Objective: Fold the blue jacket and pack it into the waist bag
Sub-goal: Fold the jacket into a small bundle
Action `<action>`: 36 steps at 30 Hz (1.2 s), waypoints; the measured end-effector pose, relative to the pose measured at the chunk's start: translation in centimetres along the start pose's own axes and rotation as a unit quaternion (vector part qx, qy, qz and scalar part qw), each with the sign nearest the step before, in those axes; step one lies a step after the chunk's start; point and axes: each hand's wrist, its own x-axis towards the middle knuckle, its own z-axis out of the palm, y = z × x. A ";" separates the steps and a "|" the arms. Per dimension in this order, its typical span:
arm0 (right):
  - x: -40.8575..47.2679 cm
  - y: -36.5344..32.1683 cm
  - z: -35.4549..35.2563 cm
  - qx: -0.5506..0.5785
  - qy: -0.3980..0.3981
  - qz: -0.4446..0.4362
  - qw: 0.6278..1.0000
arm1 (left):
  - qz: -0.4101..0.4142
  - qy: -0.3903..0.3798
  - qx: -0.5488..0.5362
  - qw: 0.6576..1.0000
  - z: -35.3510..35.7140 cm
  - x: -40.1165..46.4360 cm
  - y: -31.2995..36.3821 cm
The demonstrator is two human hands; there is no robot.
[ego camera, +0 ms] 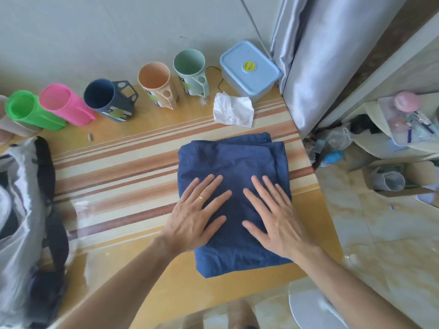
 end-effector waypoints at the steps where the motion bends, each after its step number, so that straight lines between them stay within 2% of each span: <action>1: -1.7 -0.1 -0.5 0.018 0.002 -0.034 0.999 | 0.041 -0.013 -0.009 0.999 -0.8 -1.8 0.0; 3: -5.2 0.3 -0.5 0.022 -0.030 -0.084 0.996 | 0.091 -0.090 0.003 0.992 -1.8 -5.4 -0.6; 5: -7.4 1.3 0.4 -0.015 -0.093 -0.096 0.991 | 0.101 -0.177 0.054 0.978 -1.1 -7.7 -1.5; 6: -8.0 2.0 1.0 -0.036 -0.123 -0.097 0.987 | 0.104 -0.189 0.071 0.974 -0.5 -8.3 -1.8; 9: -8.3 2.6 1.8 -0.044 -0.145 -0.094 0.984 | 0.089 -0.173 0.069 0.978 1.3 -8.2 -2.0; 11: -8.1 2.5 2.0 -0.036 -0.136 -0.087 0.986 | 0.067 -0.124 0.043 0.989 2.5 -7.6 -1.6; 14: -7.5 2.6 1.4 -0.016 -0.109 -0.077 0.991 | -0.042 -0.027 -0.115 0.992 2.6 -6.7 -0.3; 17: -5.8 2.6 -1.6 0.127 -0.008 0.008 0.992 | -0.147 0.027 -0.271 0.951 -0.5 -5.1 0.2; 20: -2.0 2.3 -6.2 0.272 0.030 0.167 0.947 | -0.255 0.041 -0.347 0.902 -4.1 -2.5 0.0; 22: 1.8 2.5 -7.9 0.351 0.047 0.224 0.908 | -0.356 0.072 -0.364 0.858 -5.7 0.0 -0.8; 25: 8.2 2.6 -8.7 0.388 0.082 0.285 0.872 | -0.492 0.130 -0.358 0.783 -6.3 3.9 -2.4; 27: 11.7 2.5 -7.7 0.387 0.074 0.312 0.865 | -0.531 0.180 -0.319 0.764 -6.0 5.6 -2.4; 28: 13.1 2.6 -6.8 0.373 0.067 0.325 0.866 | -0.519 0.213 -0.250 0.789 -5.7 6.0 -2.0; 29: 14.4 2.7 -5.9 0.353 0.060 0.337 0.871 | -0.459 0.240 -0.149 0.842 -5.3 6.0 -1.5; 30: 15.4 2.8 -5.1 0.327 0.052 0.350 0.876 | -0.360 0.251 -0.052 0.897 -4.7 5.9 -1.1; 31: 16.0 2.7 -4.4 0.299 0.049 0.361 0.882 | -0.249 0.232 0.027 0.940 -3.8 5.7 -1.0; 32: 16.2 2.3 -4.1 0.260 0.061 0.368 0.891 | -0.174 0.178 0.077 0.965 -2.7 5.5 -1.2; 33: 16.1 1.8 -3.8 0.198 0.091 0.362 0.906 | -0.156 0.107 0.103 0.977 -1.5 5.3 -1.7; 34: 15.7 1.1 -3.5 0.117 0.140 0.333 0.925 | -0.179 0.040 0.109 0.977 -0.4 5.1 -2.3; 36: 14.3 -1.0 -2.3 -0.004 0.244 0.211 0.947 | -0.229 -0.035 0.095 0.968 1.4 5.2 -3.9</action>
